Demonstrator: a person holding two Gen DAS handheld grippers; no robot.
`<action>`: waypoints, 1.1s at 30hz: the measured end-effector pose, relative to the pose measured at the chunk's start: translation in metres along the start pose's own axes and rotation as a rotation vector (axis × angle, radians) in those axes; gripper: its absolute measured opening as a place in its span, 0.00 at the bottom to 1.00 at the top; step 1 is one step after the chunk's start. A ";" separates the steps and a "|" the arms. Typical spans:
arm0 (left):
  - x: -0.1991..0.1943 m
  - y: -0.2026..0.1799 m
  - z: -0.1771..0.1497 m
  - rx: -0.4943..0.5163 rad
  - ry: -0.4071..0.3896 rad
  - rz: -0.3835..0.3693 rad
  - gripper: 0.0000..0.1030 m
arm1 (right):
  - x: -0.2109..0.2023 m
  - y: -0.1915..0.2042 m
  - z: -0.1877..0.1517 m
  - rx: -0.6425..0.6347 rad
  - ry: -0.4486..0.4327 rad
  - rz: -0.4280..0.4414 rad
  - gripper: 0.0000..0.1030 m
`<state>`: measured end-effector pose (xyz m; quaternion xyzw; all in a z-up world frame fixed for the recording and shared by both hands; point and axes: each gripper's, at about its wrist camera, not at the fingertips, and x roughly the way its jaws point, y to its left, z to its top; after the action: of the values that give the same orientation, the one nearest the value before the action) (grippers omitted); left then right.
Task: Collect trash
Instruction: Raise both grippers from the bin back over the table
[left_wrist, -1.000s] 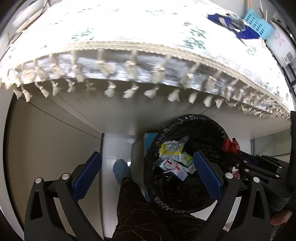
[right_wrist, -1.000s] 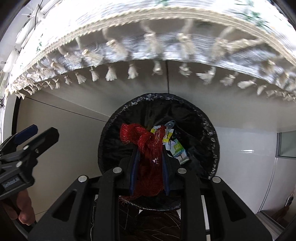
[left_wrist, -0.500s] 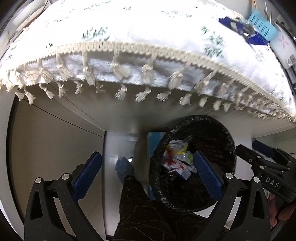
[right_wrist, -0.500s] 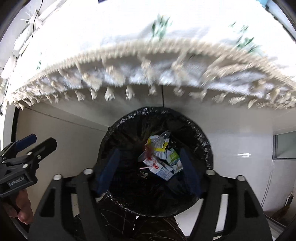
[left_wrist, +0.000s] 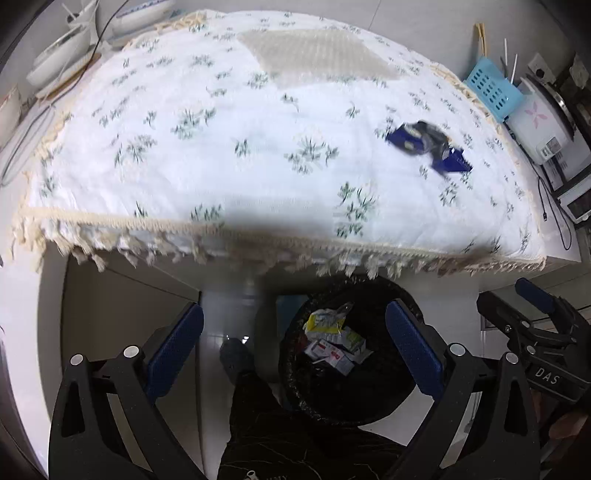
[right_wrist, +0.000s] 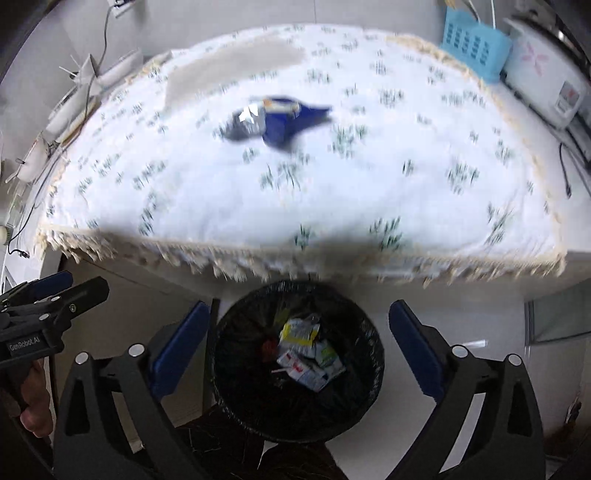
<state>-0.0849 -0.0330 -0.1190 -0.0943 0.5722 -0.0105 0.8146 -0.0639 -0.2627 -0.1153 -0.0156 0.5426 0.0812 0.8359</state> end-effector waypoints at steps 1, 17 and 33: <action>-0.004 -0.001 0.004 0.008 -0.012 0.006 0.94 | -0.003 0.001 0.004 -0.002 -0.008 0.001 0.92; -0.031 0.003 0.057 0.017 -0.069 0.022 0.94 | -0.025 0.001 0.058 0.036 -0.087 0.006 0.92; -0.009 0.001 0.128 0.045 -0.071 0.014 0.94 | -0.009 -0.003 0.111 0.052 -0.088 -0.037 0.92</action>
<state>0.0319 -0.0131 -0.0691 -0.0722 0.5431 -0.0140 0.8365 0.0330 -0.2545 -0.0620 -0.0003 0.5067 0.0525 0.8606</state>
